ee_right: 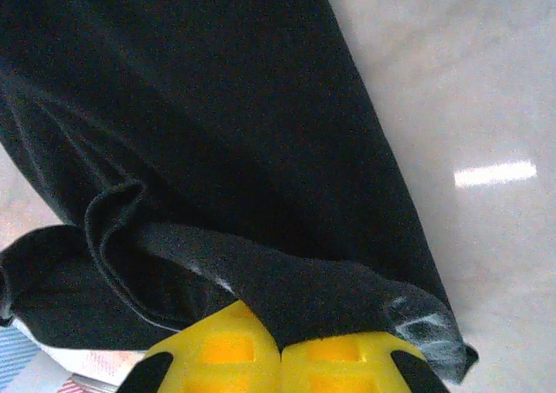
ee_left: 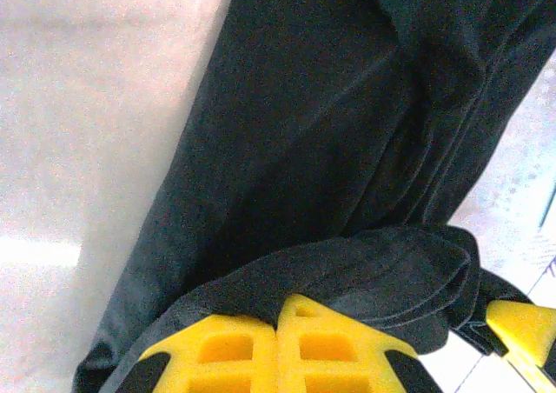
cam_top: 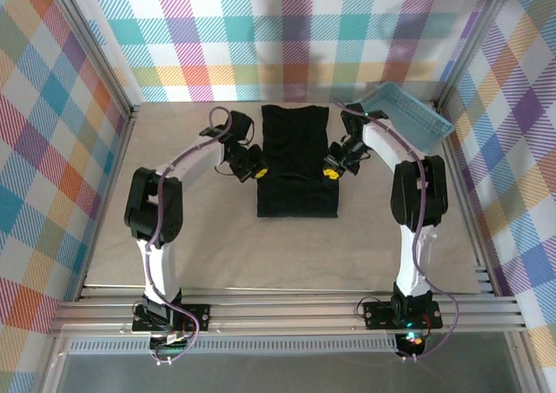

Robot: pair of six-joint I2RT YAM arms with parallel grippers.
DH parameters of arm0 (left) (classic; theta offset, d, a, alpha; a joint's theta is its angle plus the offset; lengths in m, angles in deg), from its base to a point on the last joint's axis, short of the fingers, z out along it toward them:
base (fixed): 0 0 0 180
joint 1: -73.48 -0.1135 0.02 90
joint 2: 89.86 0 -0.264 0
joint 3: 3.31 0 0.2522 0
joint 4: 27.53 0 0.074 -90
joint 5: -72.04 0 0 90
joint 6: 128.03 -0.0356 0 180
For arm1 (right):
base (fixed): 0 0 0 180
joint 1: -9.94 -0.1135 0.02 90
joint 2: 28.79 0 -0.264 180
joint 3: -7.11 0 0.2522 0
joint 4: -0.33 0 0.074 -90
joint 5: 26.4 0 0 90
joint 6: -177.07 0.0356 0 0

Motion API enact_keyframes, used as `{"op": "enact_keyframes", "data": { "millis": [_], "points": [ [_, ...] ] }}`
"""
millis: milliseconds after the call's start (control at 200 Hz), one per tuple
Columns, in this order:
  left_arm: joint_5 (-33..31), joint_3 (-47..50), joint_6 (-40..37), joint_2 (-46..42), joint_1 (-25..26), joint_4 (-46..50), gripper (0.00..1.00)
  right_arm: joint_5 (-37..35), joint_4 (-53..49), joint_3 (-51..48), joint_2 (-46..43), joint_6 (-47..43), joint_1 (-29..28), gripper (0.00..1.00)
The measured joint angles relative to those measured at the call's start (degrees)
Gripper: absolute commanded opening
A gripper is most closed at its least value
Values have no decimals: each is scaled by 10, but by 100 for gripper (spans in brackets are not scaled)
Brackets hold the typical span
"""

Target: Fold and stack the t-shirts

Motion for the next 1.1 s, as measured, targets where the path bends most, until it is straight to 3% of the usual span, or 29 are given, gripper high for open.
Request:
{"op": "enact_keyframes", "data": {
  "millis": [280,305,395,540,690,845,960,1100],
  "points": [
    [-4,-49,-19,49,-8,3,0,0,-4,52,53,0,2,0],
    [-4,-52,-21,52,-9,3,0,0,-5,55,56,0,3,7],
    [-3,-64,-31,65,-11,0,31,1,-6,67,66,2,5,35],
    [-4,-62,-42,62,-12,-4,49,-2,10,64,62,-17,14,49],
    [-4,50,-40,-28,-14,-23,46,-12,41,-20,-14,-27,16,50],
    [20,222,35,-149,-9,-80,46,6,92,-190,-148,-19,16,52],
    [36,295,100,-162,0,-144,48,33,129,-298,-195,-1,11,54],
    [45,332,169,-143,16,-209,48,56,159,-353,-187,19,8,55]
  ]
}}
